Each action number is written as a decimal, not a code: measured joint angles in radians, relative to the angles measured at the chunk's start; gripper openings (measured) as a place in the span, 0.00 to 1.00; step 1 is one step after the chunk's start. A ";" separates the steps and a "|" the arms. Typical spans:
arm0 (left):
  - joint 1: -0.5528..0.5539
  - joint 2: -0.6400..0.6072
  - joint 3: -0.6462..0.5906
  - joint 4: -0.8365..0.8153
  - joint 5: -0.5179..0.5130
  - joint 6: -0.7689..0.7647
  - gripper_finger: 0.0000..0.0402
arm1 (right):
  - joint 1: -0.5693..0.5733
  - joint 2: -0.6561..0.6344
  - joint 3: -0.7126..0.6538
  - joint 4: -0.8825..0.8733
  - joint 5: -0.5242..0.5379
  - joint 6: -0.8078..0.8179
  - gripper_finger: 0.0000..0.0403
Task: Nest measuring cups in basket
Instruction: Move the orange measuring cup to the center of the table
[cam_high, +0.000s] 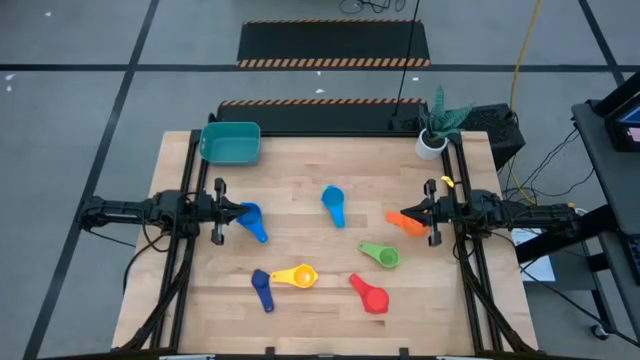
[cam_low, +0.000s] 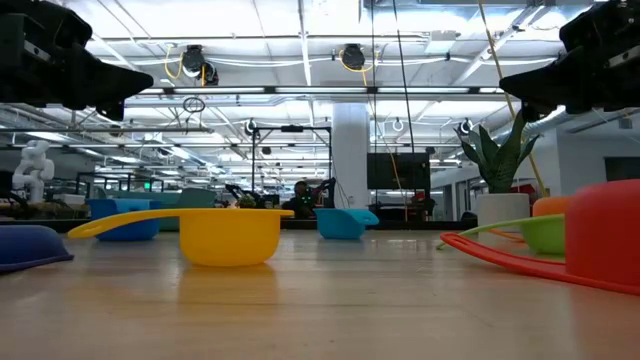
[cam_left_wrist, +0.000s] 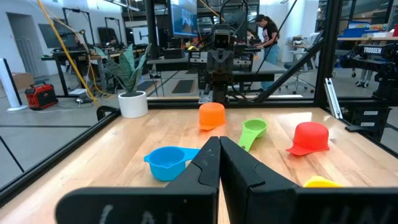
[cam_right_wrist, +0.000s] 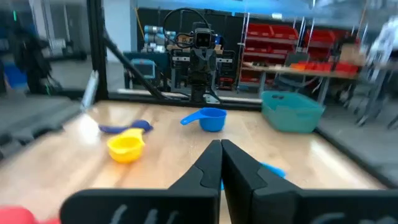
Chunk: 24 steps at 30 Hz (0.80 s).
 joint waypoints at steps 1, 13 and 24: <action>0.000 0.000 0.000 0.000 0.000 0.000 0.01 | 0.000 0.000 0.000 0.004 0.001 0.037 0.00; 0.000 0.000 0.000 0.000 0.000 0.000 0.01 | 0.002 0.001 0.011 0.138 0.001 0.153 0.00; 0.000 0.000 0.000 0.003 -0.001 0.000 0.01 | 0.002 0.184 0.260 0.015 0.075 0.068 0.00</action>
